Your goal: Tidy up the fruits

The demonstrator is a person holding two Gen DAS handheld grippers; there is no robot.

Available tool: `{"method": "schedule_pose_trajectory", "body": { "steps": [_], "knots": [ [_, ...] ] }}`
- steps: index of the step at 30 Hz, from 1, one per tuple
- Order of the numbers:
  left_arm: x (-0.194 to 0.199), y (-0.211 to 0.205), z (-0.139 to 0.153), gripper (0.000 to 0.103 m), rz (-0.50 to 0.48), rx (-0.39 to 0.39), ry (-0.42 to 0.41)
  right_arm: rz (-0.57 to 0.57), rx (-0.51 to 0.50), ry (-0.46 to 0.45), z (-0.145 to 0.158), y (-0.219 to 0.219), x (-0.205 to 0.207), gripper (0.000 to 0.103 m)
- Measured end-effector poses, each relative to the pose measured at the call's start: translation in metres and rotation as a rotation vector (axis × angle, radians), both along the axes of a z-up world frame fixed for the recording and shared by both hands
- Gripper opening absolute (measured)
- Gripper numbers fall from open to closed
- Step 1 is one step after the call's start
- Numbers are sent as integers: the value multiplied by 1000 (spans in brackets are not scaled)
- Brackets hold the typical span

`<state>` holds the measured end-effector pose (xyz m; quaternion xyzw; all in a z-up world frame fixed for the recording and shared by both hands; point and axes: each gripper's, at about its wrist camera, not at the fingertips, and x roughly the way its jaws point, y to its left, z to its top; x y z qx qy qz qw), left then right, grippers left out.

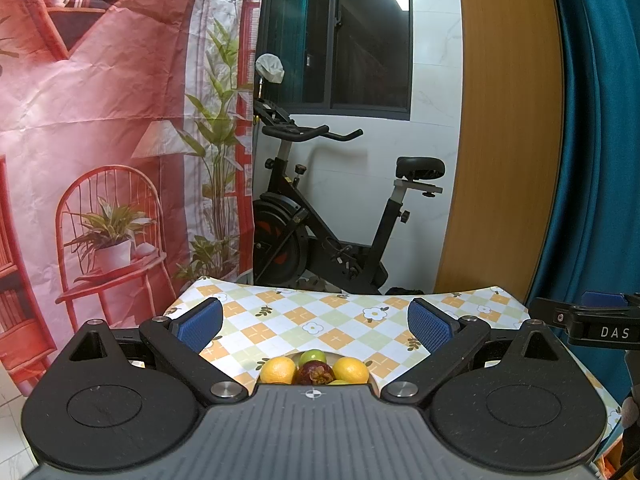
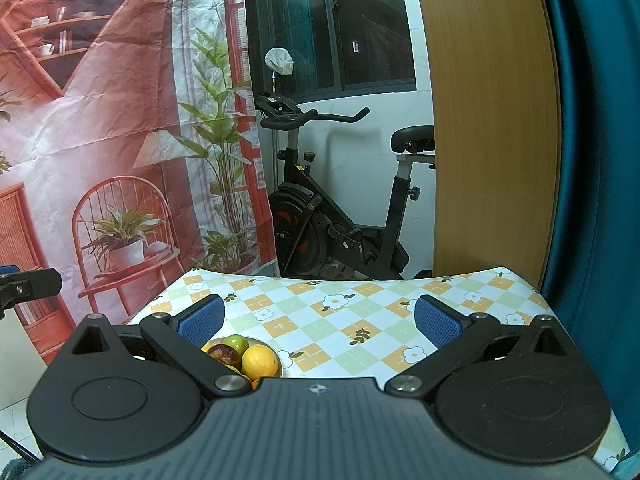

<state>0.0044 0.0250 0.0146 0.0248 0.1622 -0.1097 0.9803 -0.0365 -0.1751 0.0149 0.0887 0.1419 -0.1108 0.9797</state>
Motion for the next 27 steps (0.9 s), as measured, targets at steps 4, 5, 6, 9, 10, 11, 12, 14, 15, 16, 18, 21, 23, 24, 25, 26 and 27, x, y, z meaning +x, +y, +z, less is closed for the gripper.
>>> {"method": "schedule_pose_trajectory", "body": {
  "steps": [4, 5, 6, 9, 10, 11, 12, 14, 15, 16, 18, 21, 23, 24, 25, 26, 27],
  "knots": [
    [0, 0, 0, 100, 1, 0, 0, -1, 1, 0, 0, 0, 0, 103],
    [0, 0, 0, 100, 1, -1, 0, 0, 1, 0, 0, 0, 0, 103],
    [0, 0, 0, 100, 1, -1, 0, 0, 1, 0, 0, 0, 0, 103],
    [-1, -1, -1, 100, 3, -4, 1, 0, 1, 0, 0, 0, 0, 103],
    [-1, -1, -1, 100, 2, -5, 1, 0, 1, 0, 0, 0, 0, 103],
    [-1, -1, -1, 100, 2, -6, 2, 0, 1, 0, 0, 0, 0, 103],
    [-1, -1, -1, 100, 2, -6, 2, 0, 1, 0, 0, 0, 0, 103],
    [-1, -2, -1, 100, 2, -6, 2, 0, 0, 1, 0, 0, 0, 103],
    [-1, -1, -1, 100, 3, -6, 1, 0, 1, 1, 0, 0, 0, 103],
    [-1, -1, -1, 100, 3, -6, 1, 0, 1, 0, 0, 0, 0, 103],
    [-1, -1, -1, 100, 5, -9, 3, 0, 1, 1, 0, 0, -1, 103],
    [-1, -1, -2, 100, 7, -16, 10, 0, 1, 1, 0, 1, 0, 103],
    [-3, -1, -3, 100, 9, -16, 10, 1, 1, 2, 0, 0, -1, 103],
    [-3, -1, -3, 100, 10, -17, 9, 1, 1, 1, 0, 0, 0, 103],
    [-3, -1, -3, 100, 10, -17, 8, 0, 1, 2, 0, 0, 0, 103],
    [-3, -1, -3, 100, 12, -17, 7, 0, 2, 2, 0, 0, 0, 103],
    [-3, -1, -3, 100, 15, -18, 7, 0, 2, 2, 0, 0, -1, 103]
  ]
}}
